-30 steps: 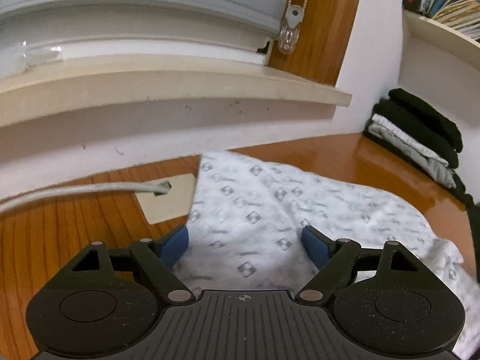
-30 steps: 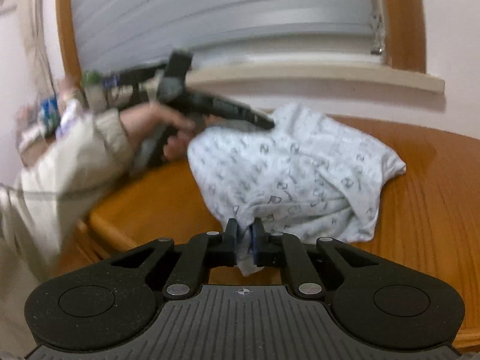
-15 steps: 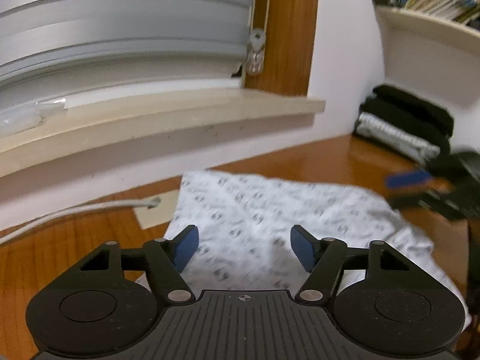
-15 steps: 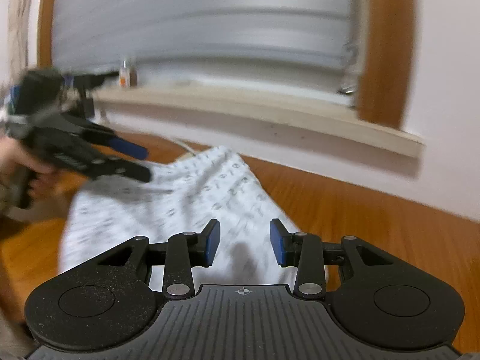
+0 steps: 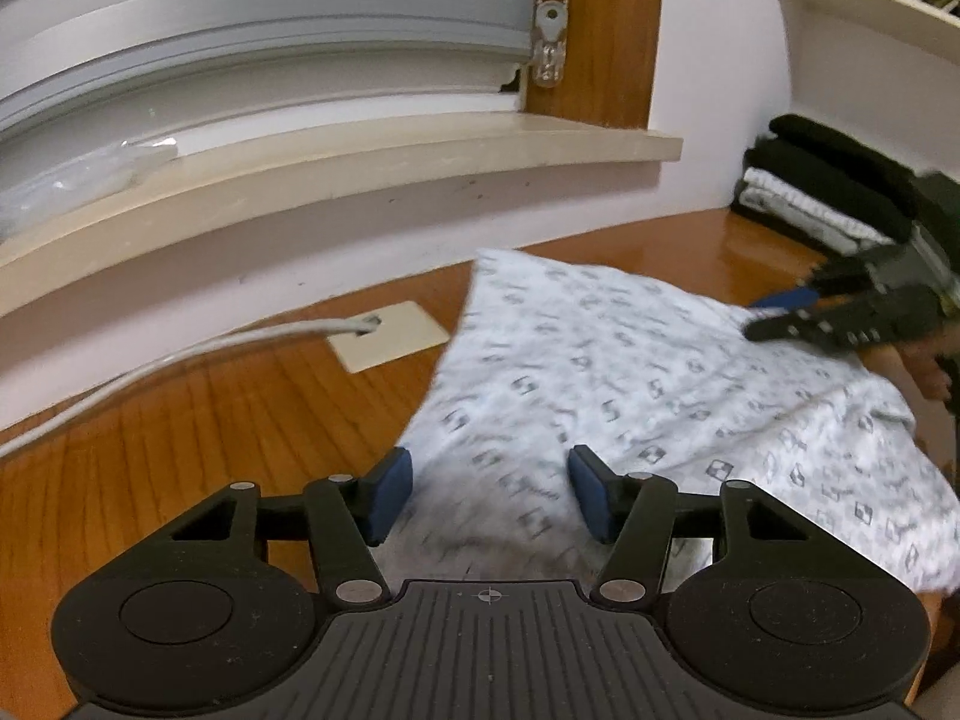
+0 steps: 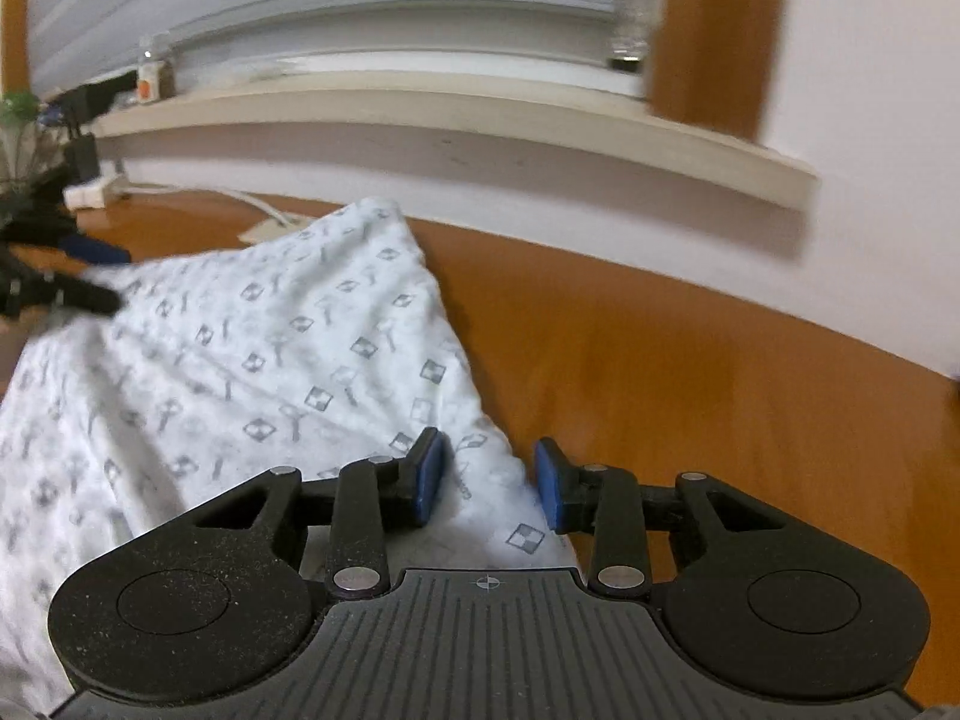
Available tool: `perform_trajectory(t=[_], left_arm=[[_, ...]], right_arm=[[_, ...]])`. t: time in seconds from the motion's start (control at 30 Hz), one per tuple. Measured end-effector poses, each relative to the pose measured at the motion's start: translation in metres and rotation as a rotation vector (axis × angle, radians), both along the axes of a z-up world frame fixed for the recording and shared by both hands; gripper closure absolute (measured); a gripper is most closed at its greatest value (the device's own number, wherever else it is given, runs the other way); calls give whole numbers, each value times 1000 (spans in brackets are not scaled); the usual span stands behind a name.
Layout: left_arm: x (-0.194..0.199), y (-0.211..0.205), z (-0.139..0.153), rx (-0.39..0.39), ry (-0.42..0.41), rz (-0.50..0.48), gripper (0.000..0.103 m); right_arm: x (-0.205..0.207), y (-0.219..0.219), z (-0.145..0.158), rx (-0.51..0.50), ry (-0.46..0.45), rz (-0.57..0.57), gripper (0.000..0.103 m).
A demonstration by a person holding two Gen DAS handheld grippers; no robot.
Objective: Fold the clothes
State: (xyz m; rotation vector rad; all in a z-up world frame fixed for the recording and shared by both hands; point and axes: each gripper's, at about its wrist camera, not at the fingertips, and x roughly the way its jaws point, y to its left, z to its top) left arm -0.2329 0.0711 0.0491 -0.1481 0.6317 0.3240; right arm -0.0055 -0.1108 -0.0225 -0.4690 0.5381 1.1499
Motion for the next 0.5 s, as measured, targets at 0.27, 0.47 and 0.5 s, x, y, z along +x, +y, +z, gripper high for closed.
perform_trajectory(t=[0.27, 0.47, 0.5], left_arm=[[43, -11, -7, 10, -6, -78, 41], [72, -4, -12, 57, -8, -94, 41], [78, -2, -13, 65, -9, -97, 41]], right_arm=[[-19, -92, 7, -8, 77, -29, 69], [-15, -90, 25, 107, 21, 40, 73], [-13, -83, 26, 131, 12, 61, 75]])
